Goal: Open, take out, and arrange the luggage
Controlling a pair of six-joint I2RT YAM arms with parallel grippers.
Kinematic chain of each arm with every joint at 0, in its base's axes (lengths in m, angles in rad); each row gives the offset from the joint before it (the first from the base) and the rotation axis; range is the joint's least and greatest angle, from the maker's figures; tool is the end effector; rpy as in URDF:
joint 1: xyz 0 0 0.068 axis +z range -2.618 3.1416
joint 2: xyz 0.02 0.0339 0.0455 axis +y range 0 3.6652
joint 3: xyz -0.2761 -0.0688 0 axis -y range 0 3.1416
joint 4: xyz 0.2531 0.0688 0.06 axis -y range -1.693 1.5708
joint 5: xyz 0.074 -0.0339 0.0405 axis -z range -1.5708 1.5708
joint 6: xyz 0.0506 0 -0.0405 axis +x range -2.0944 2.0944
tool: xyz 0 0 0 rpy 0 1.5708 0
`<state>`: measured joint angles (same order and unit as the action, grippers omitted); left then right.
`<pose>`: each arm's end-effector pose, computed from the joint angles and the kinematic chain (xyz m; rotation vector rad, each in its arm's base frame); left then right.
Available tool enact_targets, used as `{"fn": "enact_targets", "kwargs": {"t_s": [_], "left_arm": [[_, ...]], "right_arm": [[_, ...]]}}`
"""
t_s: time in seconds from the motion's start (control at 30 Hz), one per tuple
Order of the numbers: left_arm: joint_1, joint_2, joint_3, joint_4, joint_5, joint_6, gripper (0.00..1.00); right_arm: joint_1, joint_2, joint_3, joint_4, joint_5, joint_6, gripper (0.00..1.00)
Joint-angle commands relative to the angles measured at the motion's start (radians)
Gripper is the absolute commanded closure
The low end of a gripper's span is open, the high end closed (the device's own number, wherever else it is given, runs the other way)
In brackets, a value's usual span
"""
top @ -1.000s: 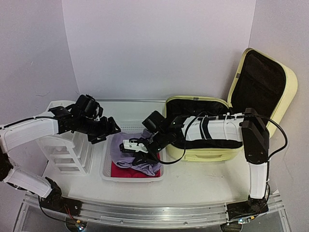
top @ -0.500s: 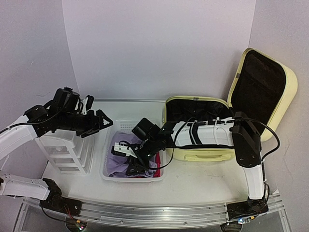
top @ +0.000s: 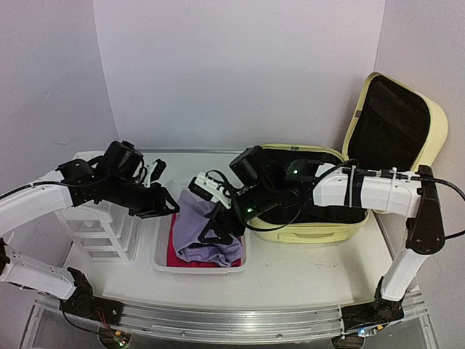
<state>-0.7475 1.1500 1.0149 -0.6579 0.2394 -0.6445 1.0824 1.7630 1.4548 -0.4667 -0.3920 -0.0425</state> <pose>0.1770 -0.1805 0.3031 0.2561 2.5337 -0.9030 0.1792 0.3786 0.2804 -1.4939 1.9826 0.9429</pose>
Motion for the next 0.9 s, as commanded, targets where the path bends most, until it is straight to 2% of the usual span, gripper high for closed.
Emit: {"fn": "enact_targets", "kwargs": {"t_s": [0.0,0.13,0.27,0.43,0.57,0.73,0.87], "left_arm": [[-0.087,0.054,0.007,-0.029,-0.027,0.023,0.66],[-0.098,0.054,-0.005,-0.03,-0.042,0.014,0.67],[-0.098,0.021,-0.001,-0.031,-0.059,-0.01,0.68],[-0.098,0.056,0.009,-0.027,-0.028,-0.045,0.76],[-0.098,0.097,-0.027,-0.022,0.004,-0.068,0.85],[-0.098,0.06,-0.135,0.085,0.042,-0.095,0.86],[-0.098,0.124,-0.173,0.129,0.091,-0.084,0.86]], "right_arm": [[-0.002,-0.026,-0.101,0.1,-0.079,0.134,0.18],[-0.002,0.065,-0.069,0.169,-0.092,0.177,0.16],[-0.004,0.143,-0.058,0.231,-0.077,0.142,0.17],[-0.003,0.16,-0.062,0.291,-0.07,0.104,0.17],[-0.002,0.145,-0.08,0.383,-0.073,0.138,0.16],[-0.002,0.145,-0.11,0.495,-0.087,0.172,0.15],[-0.002,0.147,-0.121,0.535,-0.111,0.193,0.15]]}}
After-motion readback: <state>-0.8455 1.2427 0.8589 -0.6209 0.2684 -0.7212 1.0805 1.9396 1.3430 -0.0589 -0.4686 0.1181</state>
